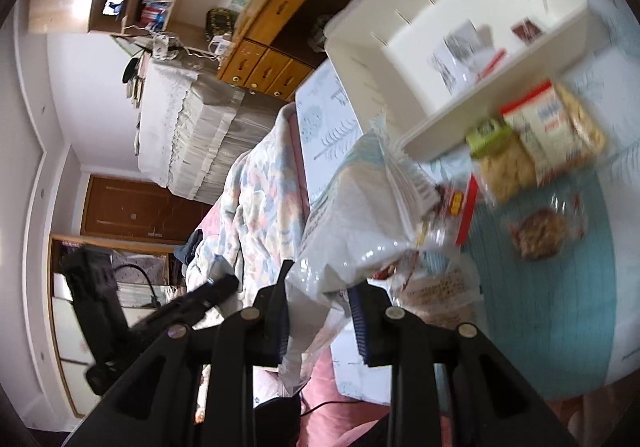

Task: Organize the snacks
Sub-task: 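Carry both snacks into the white basket and open both tools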

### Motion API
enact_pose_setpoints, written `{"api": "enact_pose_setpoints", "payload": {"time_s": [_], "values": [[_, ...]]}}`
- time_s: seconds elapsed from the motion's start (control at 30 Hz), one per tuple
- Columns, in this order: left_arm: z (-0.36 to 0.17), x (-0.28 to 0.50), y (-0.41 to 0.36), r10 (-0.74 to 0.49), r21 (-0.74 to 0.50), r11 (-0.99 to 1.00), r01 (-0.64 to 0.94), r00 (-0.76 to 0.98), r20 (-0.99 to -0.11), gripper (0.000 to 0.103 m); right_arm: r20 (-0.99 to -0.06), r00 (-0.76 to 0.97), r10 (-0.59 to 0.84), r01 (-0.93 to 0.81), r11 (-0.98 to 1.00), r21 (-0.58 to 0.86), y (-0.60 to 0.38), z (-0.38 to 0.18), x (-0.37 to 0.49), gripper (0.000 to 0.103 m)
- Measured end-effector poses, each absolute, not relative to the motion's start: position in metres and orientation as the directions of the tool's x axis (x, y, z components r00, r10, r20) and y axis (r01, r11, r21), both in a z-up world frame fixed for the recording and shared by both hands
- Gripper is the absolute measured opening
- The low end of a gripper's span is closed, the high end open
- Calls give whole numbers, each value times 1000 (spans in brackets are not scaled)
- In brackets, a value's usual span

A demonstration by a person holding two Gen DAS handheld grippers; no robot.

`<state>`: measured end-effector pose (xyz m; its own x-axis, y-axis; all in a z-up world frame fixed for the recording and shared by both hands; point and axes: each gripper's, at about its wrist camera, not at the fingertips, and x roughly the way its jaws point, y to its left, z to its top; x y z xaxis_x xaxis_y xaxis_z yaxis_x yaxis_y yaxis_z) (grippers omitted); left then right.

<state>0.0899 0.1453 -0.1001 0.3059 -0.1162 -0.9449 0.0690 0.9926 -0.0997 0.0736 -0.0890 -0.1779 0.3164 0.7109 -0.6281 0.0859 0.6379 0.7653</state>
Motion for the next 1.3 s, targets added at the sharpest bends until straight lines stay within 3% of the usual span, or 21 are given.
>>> {"api": "enact_pose_setpoints", "payload": {"time_s": [0.47,1.03,1.1,1.17,1.2,1.23,1.3], "values": [[-63,156,50,-208,-194,978,79,464,-861,29,-615,348,708,-61,672,738,-153,-153,135,26],[-106,230,-45,-300,-258,954,153,447,-843,30,-756,351,553,-83,822,563,-212,-182,202,29],[-111,234,-48,-282,-243,959,144,445,-850,43,-762,345,548,-56,822,566,-217,-190,206,31],[-115,236,-50,-258,-223,966,130,444,-858,61,-764,327,556,-29,814,580,-222,-198,208,39],[-115,236,-48,-254,-220,967,126,444,-859,68,-763,323,560,-14,809,587,-225,-201,208,48],[-116,236,-47,-252,-220,968,123,443,-860,69,-762,323,561,-5,806,592,-226,-203,208,53],[-119,237,-46,-249,-219,968,118,429,-869,70,-751,329,572,3,795,607,-229,-203,207,54]]}}
